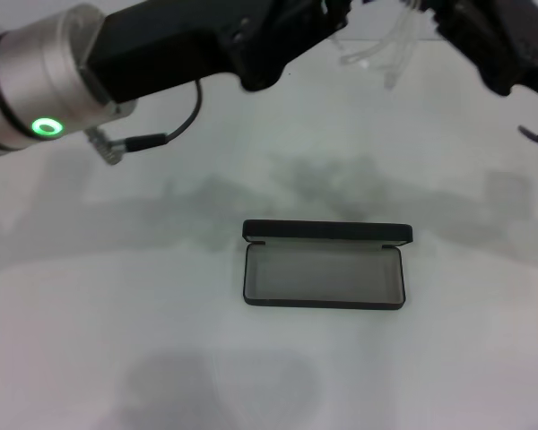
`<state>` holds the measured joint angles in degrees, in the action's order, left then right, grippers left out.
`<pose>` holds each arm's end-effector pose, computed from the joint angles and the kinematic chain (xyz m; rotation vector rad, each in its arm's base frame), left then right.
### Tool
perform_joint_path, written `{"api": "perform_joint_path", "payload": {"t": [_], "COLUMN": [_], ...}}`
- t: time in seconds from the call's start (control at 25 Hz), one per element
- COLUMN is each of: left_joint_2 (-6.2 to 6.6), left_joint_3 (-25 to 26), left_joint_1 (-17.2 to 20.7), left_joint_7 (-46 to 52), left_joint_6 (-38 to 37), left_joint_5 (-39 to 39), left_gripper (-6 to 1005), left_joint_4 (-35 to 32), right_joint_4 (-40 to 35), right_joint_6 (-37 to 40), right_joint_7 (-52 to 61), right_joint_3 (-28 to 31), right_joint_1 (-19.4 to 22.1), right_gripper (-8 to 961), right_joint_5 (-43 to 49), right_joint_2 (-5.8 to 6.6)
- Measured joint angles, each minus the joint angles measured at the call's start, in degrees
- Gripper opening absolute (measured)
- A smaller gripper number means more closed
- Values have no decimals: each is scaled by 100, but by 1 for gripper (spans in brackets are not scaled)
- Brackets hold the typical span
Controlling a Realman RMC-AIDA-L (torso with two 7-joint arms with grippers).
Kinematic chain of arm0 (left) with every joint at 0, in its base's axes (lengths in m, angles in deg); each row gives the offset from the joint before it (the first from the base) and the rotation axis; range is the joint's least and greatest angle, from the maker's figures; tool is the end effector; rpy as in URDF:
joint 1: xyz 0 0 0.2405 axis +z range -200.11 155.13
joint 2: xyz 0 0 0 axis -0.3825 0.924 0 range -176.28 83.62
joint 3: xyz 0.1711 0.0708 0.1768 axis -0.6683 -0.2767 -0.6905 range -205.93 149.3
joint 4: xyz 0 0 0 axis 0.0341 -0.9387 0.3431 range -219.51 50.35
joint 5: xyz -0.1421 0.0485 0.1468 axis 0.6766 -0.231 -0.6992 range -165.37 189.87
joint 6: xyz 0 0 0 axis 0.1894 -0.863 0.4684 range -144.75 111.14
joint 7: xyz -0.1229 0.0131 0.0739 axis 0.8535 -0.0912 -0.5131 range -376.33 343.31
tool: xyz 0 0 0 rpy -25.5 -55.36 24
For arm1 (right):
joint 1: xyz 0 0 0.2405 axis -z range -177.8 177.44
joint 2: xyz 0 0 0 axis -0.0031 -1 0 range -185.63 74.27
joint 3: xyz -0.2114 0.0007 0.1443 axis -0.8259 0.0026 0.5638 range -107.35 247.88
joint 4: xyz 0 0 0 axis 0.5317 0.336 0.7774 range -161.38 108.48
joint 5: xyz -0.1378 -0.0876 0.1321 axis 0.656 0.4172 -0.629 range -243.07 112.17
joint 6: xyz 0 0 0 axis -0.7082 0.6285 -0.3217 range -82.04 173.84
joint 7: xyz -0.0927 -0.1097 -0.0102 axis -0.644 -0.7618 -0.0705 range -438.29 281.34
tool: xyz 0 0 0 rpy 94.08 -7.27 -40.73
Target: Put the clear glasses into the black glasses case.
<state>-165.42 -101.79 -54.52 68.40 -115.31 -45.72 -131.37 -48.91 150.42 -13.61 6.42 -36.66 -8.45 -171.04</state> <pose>-0.1046 0.3200 0.0259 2.5585 0.1795 1.6642 0.1627 0.3370 0.0341 -2.4170 0.1562 1.7261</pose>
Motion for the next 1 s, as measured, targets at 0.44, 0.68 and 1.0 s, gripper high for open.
{"api": "perform_joint_path", "payload": {"t": [0.44,0.68,1.0], "left_joint_2": [1120,1150,1009], "left_joint_3": [308,1810,2348], "left_joint_1": [772,1374,1741], "left_joint_7": [81,150,88], "left_joint_6": [-666,-1077,-1325], "left_joint_5": [-293,-963,-1064], "left_gripper": [90,91,91], "left_joint_4": [33,-11,-19], "right_joint_4": [-3970,-6909,-7816], "right_joint_6": [-445,-366,-161], "right_joint_7": [2636,5176,7547], "right_joint_3": [184,-195,-2274], "right_joint_1": [979,939,-182], "right_gripper": [58,57,57], "right_joint_5": [2252,4991,6914], "right_joint_2": [286,-8,-40]}}
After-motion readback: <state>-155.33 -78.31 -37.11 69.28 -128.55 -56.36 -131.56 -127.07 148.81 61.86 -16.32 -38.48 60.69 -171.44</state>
